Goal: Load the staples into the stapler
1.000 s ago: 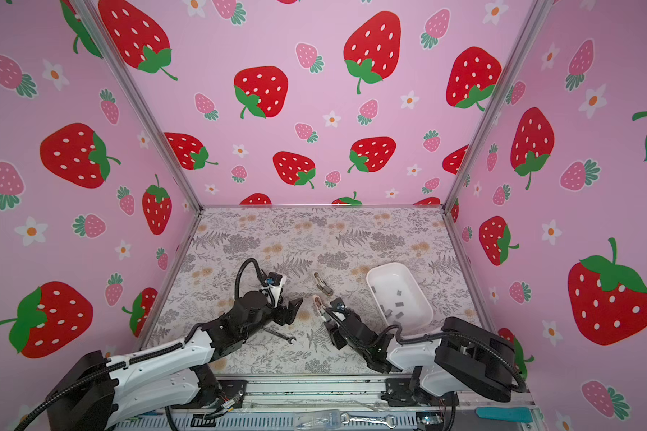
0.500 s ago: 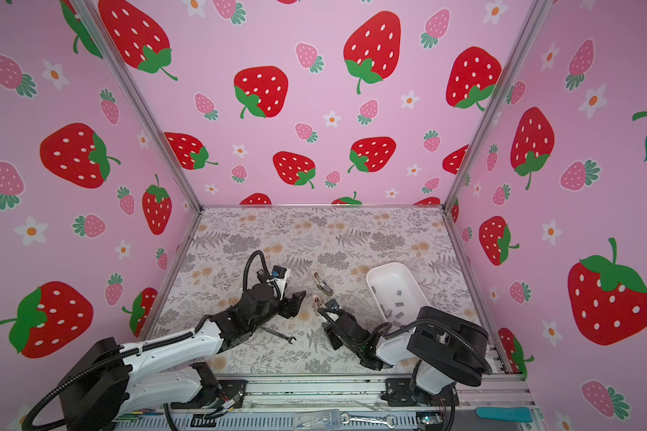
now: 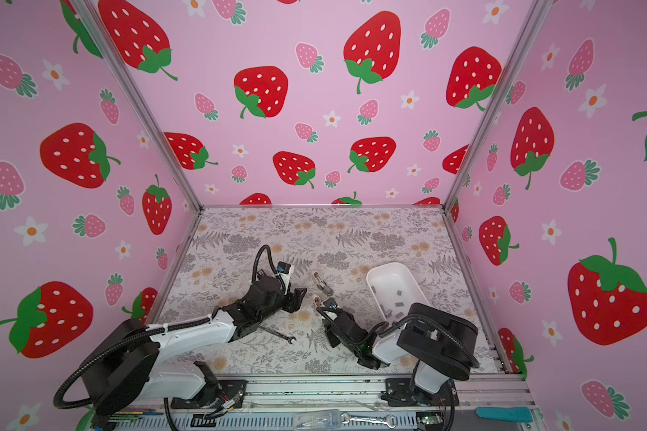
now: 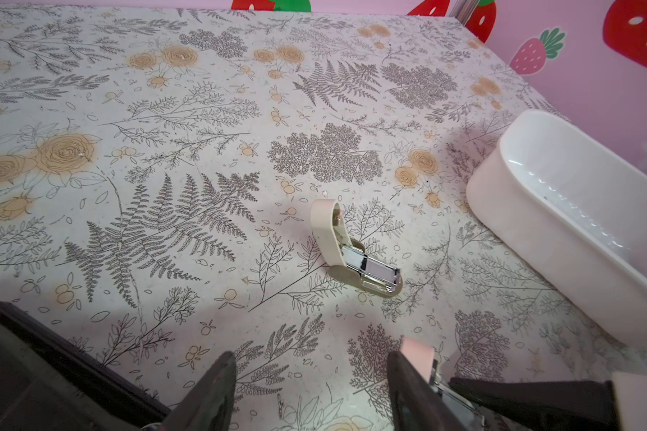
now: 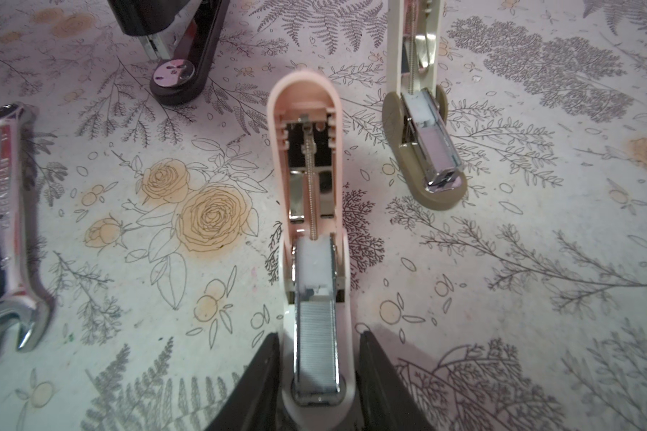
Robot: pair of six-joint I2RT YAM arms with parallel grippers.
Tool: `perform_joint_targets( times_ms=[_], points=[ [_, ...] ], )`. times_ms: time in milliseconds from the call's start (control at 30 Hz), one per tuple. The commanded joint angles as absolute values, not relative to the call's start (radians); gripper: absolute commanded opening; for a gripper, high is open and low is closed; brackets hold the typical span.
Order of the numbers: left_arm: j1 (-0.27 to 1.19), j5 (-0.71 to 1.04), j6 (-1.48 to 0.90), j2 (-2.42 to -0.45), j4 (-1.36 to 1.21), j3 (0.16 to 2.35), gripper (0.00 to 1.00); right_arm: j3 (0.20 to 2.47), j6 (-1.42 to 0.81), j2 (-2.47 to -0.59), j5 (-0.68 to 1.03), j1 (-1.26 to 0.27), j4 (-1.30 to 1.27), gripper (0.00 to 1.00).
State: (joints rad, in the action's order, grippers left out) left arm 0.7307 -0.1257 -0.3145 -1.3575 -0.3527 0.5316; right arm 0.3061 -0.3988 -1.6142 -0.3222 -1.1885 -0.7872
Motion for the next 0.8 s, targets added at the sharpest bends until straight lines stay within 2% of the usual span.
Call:
perform_joint_targets(
  times_ms=[0,267,767],
  points=[
    [0.727,-0.085,-0.274,-1.402,-0.404,0.578,0.64,0.296,-0.408,-1.641,-0.293,-1.187,-0.74,0.35],
    [0.746,-0.064,-0.226,-1.503,-0.448,0.6,0.61,0.303,-0.407,-1.66,-0.284,-1.187,-0.761,0.32],
    [0.781,-0.032,-0.176,-1.561,-0.535,0.579,0.58,0.308,-0.411,-1.683,-0.268,-1.187,-0.788,0.31]
  ],
)
